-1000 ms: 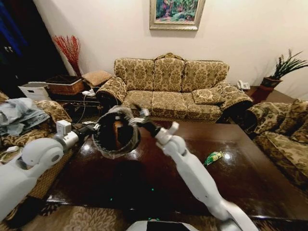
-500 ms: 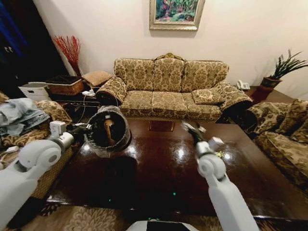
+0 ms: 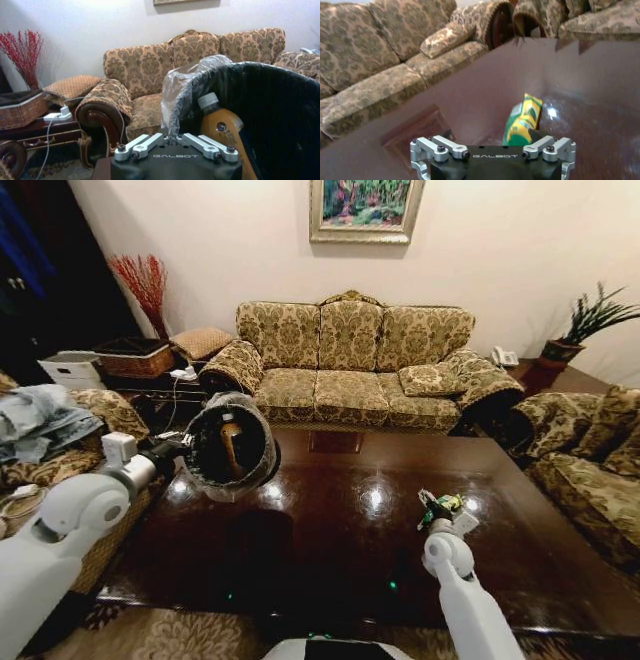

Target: Move to the front of the table and place the trash on the table into the trash bin.

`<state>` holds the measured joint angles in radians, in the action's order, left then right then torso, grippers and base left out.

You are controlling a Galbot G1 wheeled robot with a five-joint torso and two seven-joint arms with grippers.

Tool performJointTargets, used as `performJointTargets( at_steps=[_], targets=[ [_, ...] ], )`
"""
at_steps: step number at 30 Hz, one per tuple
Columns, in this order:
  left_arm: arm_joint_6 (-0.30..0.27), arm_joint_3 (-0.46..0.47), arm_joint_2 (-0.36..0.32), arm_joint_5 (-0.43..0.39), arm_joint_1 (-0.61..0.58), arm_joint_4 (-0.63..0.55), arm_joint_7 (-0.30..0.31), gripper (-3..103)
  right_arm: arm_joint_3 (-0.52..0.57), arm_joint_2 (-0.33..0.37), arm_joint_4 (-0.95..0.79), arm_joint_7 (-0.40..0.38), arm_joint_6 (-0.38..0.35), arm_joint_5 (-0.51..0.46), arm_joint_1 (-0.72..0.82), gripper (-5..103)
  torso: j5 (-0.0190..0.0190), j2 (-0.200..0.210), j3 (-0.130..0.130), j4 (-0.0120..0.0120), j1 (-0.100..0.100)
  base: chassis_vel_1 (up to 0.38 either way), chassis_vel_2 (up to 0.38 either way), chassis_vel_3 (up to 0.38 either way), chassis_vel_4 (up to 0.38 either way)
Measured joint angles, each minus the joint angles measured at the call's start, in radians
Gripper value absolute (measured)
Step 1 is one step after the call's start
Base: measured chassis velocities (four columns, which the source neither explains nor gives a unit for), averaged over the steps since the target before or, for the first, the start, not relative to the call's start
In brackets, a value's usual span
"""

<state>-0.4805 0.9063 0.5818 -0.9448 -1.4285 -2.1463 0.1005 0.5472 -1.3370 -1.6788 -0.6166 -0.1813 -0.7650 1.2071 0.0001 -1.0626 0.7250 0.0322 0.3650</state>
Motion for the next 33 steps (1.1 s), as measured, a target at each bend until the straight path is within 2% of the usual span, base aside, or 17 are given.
performJointTargets(
  at_steps=[6,8,10,11,13,15,16,18,21,22,24,25,28,29,31,32,33],
  targets=[
    [0.007,0.0,0.008,0.01,-0.003,0.007,0.0,2,-0.005,-0.005,0.06,0.009,0.012,-0.001,-0.006,100,-0.0002,0.0,0.0,0.0,0.0,0.0,0.0,0.0,0.0],
    [0.01,-0.001,0.011,0.012,-0.003,0.008,0.0,2,-0.012,0.003,0.089,0.028,0.012,-0.046,-0.013,101,-0.0001,0.0,0.0,-0.0001,0.0,0.0,0.0,0.0,0.0],
    [0.029,-0.006,0.012,0.012,-0.002,0.009,0.001,2,-0.016,0.008,0.112,0.055,0.012,-0.069,-0.018,94,0.0,0.0,0.0,-0.0001,0.0,0.0,0.0,0.0,0.0],
    [0.029,-0.006,0.012,0.012,-0.002,0.009,0.001,2,-0.016,0.008,0.112,0.055,0.012,-0.069,-0.018,94,0.0,0.0,0.0,-0.0001,0.0,0.0,0.0,0.0,0.0],
    [0.044,-0.009,0.015,0.013,-0.002,0.011,0.003,2,-0.02,0.01,0.127,0.073,0.011,-0.077,-0.02,83,0.0,0.0,0.0,-0.0004,0.0,0.0,0.0,0.0,0.0],
    [0.046,-0.009,0.015,0.013,-0.002,0.012,0.003,2,-0.02,0.009,0.128,0.074,0.009,-0.081,-0.021,83,0.0,0.0,0.0,-0.0003,0.0,0.0,0.0,0.0,0.0],
    [0.047,-0.009,0.017,0.013,-0.002,0.014,0.004,2,-0.021,0.008,0.128,0.074,0.008,-0.085,-0.023,73,-0.0002,0.0,0.0,-0.0002,0.0,0.0,0.0,0.0,0.0],
    [0.048,-0.01,0.017,0.014,-0.003,0.016,0.004,2,-0.022,0.007,0.127,0.074,0.007,-0.087,-0.025,73,-0.0001,0.0,0.0,-0.0001,0.0,0.0,0.0,0.0,0.0],
    [0.05,-0.01,0.019,0.014,-0.003,0.017,0.003,2,-0.023,0.006,0.128,0.07,0.006,-0.09,-0.033,56,-0.0001,0.0,0.0,-0.0001,0.0,0.0,0.0,0.0,0.0],
    [0.05,-0.01,0.019,0.014,-0.003,0.017,0.003,2,-0.023,0.006,0.128,0.07,0.006,-0.09,-0.033,56,-0.0001,0.0,0.0,-0.0001,0.0,0.0,0.0,0.0,0.0],
    [0.051,-0.011,0.02,0.014,-0.001,0.018,0.003,2,-0.024,0.004,0.129,0.069,0.008,-0.092,-0.034,45,0.0,0.0,0.0,-0.0002,0.0,0.0,0.0,0.0,0.0],
    [0.051,-0.011,0.02,0.014,-0.001,0.018,0.003,2,-0.024,0.004,0.129,0.069,0.008,-0.092,-0.034,45,0.0,0.0,0.0,-0.0002,0.0,0.0,0.0,0.0,0.0],
    [0.051,-0.012,0.02,0.015,-0.001,0.02,0.004,2,-0.026,0.002,0.129,0.069,0.012,-0.097,-0.027,29,-0.0001,0.0,0.0,-0.0002,0.0,0.0,0.0,0.0,0.0],
    [0.051,-0.012,0.02,0.015,-0.001,0.02,0.004,2,-0.026,0.002,0.129,0.069,0.012,-0.097,-0.027,29,-0.0001,0.0,0.0,-0.0002,0.0,0.0,0.0,0.0,0.0],
    [0.053,-0.012,0.021,0.017,-0.003,0.02,0.004,2,-0.025,0.0,0.126,0.069,0.013,-0.098,-0.023,19,-0.0001,0.0,0.0,-0.0002,0.0,0.0,0.0,0.0,0.0],
    [0.053,-0.012,0.021,0.017,-0.003,0.02,0.004,2,-0.025,0.0,0.126,0.069,0.013,-0.098,-0.023,19,-0.0001,0.0,0.0,-0.0002,0.0,0.0,0.0,0.0,0.0],
    [0.053,-0.012,0.022,0.018,-0.004,0.02,0.004,2,-0.025,0.0,0.122,0.069,0.013,-0.1,-0.022,13,-0.0001,0.0,0.0,-0.0002,0.0,0.0,0.0,0.0,0.0]
  ],
)
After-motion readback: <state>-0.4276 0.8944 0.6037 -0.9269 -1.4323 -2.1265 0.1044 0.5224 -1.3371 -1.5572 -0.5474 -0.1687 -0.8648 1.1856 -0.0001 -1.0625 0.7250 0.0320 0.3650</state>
